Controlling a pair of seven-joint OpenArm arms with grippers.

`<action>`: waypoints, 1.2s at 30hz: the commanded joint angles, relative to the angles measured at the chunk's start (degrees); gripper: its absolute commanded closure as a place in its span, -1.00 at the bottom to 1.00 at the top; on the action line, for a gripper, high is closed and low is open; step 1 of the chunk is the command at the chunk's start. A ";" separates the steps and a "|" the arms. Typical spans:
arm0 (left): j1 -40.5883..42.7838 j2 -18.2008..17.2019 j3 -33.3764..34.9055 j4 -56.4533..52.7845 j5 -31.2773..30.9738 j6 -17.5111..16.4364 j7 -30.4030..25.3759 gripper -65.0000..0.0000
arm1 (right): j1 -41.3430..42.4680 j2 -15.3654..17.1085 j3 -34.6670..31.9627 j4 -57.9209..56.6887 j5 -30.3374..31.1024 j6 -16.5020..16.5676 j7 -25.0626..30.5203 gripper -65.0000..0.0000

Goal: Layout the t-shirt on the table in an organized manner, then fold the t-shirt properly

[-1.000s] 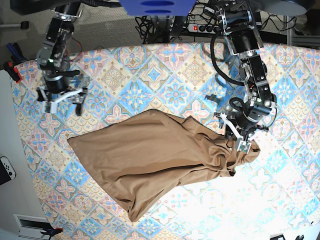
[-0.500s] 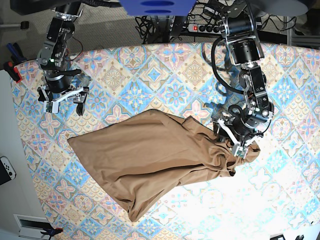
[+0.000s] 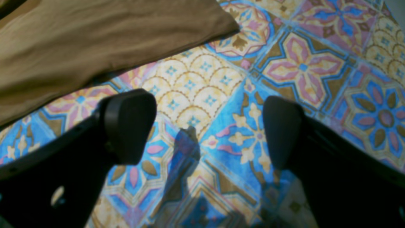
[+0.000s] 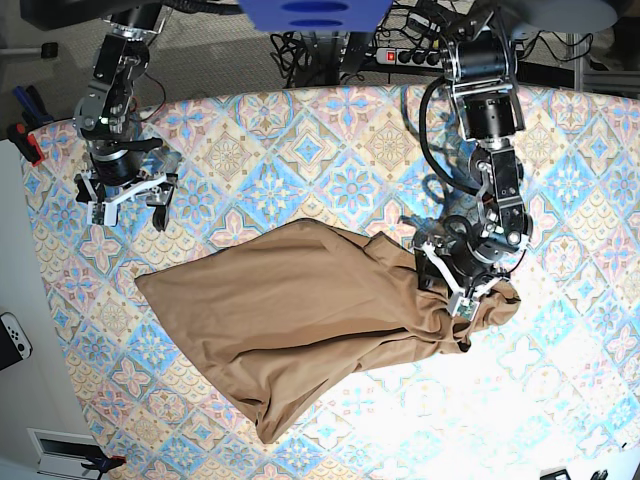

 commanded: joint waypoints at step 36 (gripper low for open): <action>26.95 -0.32 -3.77 35.47 -0.64 -4.01 23.93 1.00 | 6.14 0.67 0.17 -3.65 1.05 0.14 1.59 -0.66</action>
